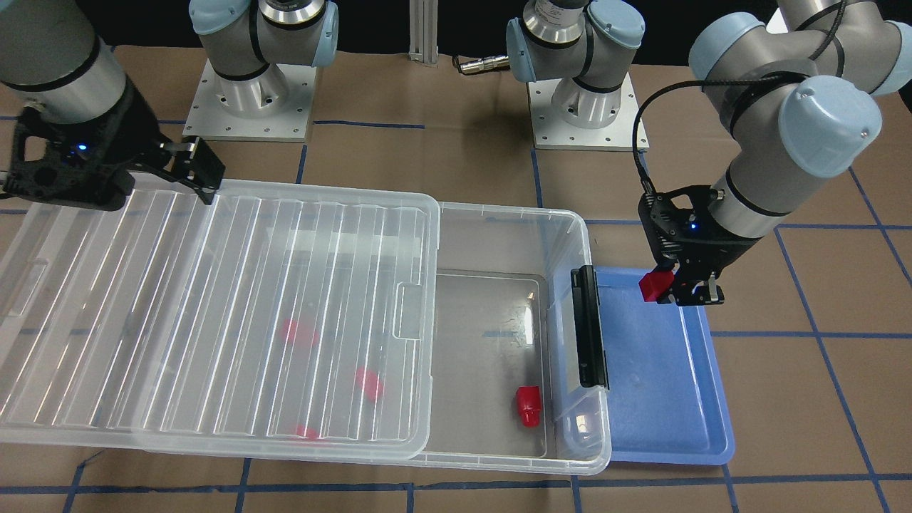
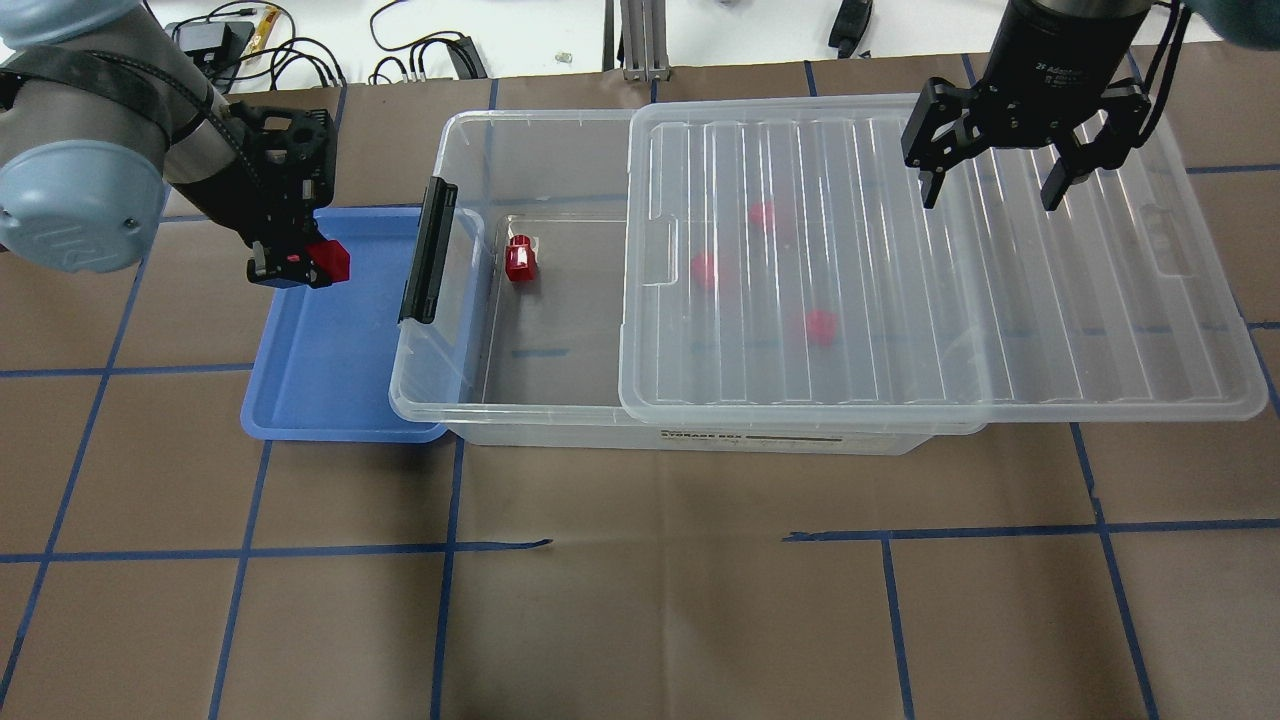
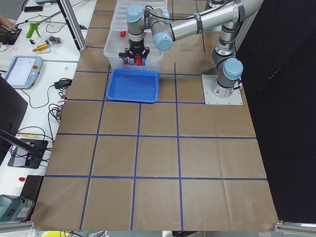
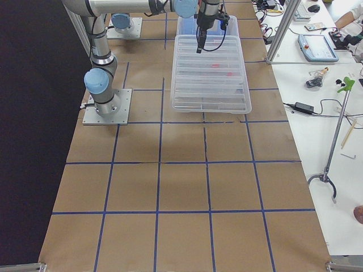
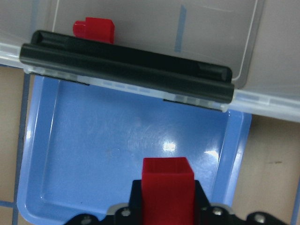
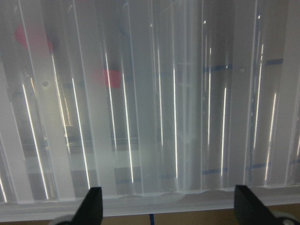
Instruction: Place red block in blue tray from box
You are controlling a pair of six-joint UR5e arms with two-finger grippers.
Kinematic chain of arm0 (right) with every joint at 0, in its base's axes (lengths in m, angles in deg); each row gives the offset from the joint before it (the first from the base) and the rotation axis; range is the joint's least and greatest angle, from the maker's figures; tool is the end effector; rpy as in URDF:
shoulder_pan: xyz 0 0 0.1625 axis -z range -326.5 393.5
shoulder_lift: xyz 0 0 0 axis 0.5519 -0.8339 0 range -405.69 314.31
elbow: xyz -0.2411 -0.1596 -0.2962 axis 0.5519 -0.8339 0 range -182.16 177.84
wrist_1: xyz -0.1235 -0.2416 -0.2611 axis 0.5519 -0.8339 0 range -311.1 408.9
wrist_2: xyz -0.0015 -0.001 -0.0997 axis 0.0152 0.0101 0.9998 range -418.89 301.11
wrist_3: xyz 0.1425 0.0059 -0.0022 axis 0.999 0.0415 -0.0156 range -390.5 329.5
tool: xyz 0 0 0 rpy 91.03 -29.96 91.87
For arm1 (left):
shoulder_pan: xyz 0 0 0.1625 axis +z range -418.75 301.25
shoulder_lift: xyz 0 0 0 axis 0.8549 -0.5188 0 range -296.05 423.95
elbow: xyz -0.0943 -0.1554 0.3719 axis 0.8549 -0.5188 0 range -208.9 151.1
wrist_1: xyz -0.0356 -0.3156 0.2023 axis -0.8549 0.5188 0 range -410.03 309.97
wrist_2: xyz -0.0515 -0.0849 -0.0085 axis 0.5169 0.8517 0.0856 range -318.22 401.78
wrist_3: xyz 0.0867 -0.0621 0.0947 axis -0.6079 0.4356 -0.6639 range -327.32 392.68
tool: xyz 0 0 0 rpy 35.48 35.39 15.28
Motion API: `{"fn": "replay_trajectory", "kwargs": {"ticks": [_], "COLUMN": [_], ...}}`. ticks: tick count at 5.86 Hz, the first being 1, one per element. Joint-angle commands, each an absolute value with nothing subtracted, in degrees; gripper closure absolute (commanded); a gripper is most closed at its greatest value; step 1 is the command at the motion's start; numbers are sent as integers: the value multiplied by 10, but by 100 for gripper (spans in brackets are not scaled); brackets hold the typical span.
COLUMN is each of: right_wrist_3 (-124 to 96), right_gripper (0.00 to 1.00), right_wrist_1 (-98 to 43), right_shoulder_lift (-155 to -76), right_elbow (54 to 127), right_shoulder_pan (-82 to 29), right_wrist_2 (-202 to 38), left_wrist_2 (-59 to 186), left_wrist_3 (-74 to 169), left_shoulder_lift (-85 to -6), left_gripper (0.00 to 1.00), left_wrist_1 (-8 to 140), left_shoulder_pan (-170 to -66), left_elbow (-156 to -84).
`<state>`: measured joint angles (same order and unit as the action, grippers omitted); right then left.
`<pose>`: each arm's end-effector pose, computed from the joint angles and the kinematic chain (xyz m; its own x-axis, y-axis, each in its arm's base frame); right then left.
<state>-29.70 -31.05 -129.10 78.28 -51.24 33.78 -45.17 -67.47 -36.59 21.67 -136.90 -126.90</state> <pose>0.0821 -0.4902 0.4382 -0.9939 0.0998 0.0480 0.1050 0.9869 0.1226 -0.0334 -0.5267 0.3145 -0.0299 0.9995 -0.0050 0.9981 0.0296 -0.0531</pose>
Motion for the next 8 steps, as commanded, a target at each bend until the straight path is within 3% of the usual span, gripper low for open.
{"fn": "replay_trajectory", "kwargs": {"ticks": [1, 4, 6, 7, 8], "right_wrist_3": [-394, -549, -559, -556, -554], "right_gripper": [0, 0, 0, 0, 0], "right_wrist_1": [-313, -409, -424, -426, -431], "right_shoulder_lift": [-1287, -1203, -1160, -1164, -1180], "right_elbow": [785, 788, 794, 833, 852], "right_shoulder_pan": [-393, -238, -217, -217, -218], "right_wrist_2": [379, 414, 414, 409, 405], "left_wrist_2": [-453, -451, -450, -448, -444], "left_wrist_3": [-759, -759, -758, -756, -760], "left_shoulder_lift": [-418, -483, -518, -521, -518], "left_gripper": [94, 92, 89, 70, 19], "left_wrist_1": [170, 80, 40, 39, 38], "left_shoulder_pan": [-1363, -1332, -1335, -1336, -1335], "left_elbow": [-1281, -1326, -1337, -1337, -1332]}}
